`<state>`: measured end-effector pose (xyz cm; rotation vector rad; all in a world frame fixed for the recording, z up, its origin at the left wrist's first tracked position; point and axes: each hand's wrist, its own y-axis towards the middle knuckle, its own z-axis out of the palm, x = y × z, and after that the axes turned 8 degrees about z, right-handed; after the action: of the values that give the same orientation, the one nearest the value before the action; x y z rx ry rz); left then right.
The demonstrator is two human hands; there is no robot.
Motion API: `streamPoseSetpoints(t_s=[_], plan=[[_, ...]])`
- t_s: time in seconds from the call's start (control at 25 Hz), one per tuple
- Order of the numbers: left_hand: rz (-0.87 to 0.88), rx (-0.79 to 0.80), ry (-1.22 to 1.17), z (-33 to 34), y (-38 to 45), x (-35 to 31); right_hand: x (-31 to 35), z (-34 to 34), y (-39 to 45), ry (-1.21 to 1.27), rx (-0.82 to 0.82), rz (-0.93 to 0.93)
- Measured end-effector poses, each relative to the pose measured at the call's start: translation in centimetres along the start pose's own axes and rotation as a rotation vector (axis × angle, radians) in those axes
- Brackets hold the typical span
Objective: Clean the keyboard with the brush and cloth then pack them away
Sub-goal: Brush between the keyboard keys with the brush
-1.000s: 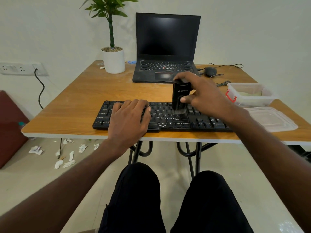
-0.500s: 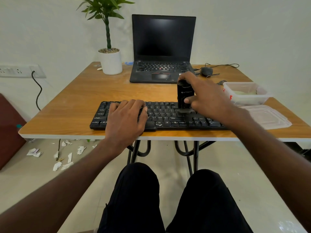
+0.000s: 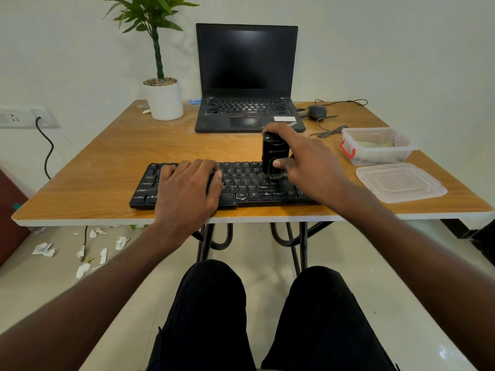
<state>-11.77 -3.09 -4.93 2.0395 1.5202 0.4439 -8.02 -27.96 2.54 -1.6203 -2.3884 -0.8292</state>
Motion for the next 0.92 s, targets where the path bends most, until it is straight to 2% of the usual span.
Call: streamPoseSetpoints(t_s=[0.08,0.16,0.32,0.36,0.44,0.72,0.8,0.92], plan=[[0.0,0.002,0.0,-0.1,0.0,0.0,0.2,0.4,-0.3,0.032,0.004,-0.027],[-0.001,0.009,0.006,-0.1,0.1,0.0,0.2,0.5,-0.2,-0.041,0.021,-0.037],[-0.009,0.026,0.01,-0.2,0.2,0.0,0.6,-1.3,0.7,-0.126,0.215,-0.019],[-0.008,0.032,0.013,-0.3,0.2,0.0,0.7,-1.8,0.8,-0.184,0.205,-0.015],[-0.004,0.044,0.017,-0.4,0.4,-0.2,0.4,-2.4,0.5,-0.268,0.087,0.001],[0.066,0.018,-0.071,0.3,2.9,-5.4,-2.1,-1.5,-1.2,0.105,-0.283,0.122],[0.091,0.051,-0.06,1.4,3.4,-7.3,-2.2,-1.0,-1.4,0.173,-0.274,0.123],[0.083,0.123,0.083,3.1,3.2,-7.8,-2.6,-0.1,-1.6,0.14,-0.116,0.035]])
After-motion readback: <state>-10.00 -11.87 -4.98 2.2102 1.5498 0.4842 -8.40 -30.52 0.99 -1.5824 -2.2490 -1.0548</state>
